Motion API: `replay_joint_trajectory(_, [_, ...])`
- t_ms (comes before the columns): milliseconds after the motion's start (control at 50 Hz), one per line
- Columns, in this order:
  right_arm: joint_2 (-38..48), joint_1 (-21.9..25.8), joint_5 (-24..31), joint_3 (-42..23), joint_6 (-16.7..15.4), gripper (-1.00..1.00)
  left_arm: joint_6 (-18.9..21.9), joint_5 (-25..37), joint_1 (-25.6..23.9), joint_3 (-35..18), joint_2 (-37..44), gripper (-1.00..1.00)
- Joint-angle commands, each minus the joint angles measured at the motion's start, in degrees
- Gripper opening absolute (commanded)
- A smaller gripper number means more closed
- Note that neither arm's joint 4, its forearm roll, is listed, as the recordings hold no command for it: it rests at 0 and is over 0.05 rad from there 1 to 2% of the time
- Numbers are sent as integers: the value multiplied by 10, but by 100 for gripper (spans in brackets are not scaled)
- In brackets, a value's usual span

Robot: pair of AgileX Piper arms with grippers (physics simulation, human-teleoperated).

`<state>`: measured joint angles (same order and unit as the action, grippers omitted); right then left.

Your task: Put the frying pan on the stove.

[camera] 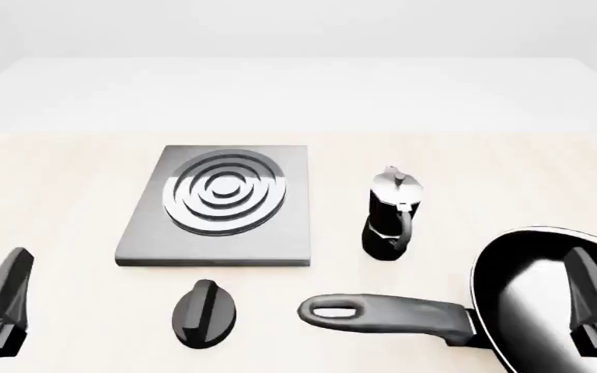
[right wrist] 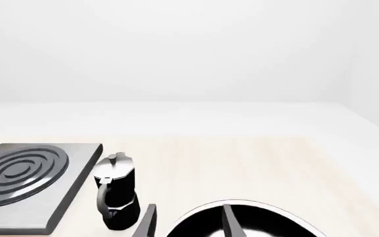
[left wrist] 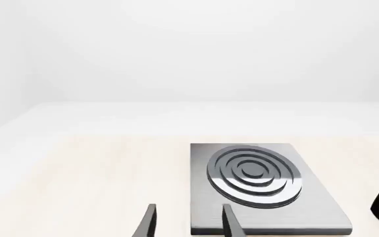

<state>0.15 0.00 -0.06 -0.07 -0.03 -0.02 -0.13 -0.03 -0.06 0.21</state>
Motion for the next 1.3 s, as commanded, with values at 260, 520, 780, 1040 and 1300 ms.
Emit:
replay_joint_trajectory(260, [3,0,-1,-2,0,100,100,16,252,-17,-2,100])
replay_joint_trajectory(520, [3,0,-1,-2,0,100,5,2,2,-3,-2,100])
replay_joint_trajectory(780, [3,0,-1,-2,0,100,-8,26,-129,-166,188,100])
replay_joint_trajectory(1040, [3,0,0,-2,0,100,5,178,-239,-395,416,100])
replay_joint_trajectory(1300, [3,0,-1,-2,0,100,60,321,-322,-553,574,100])
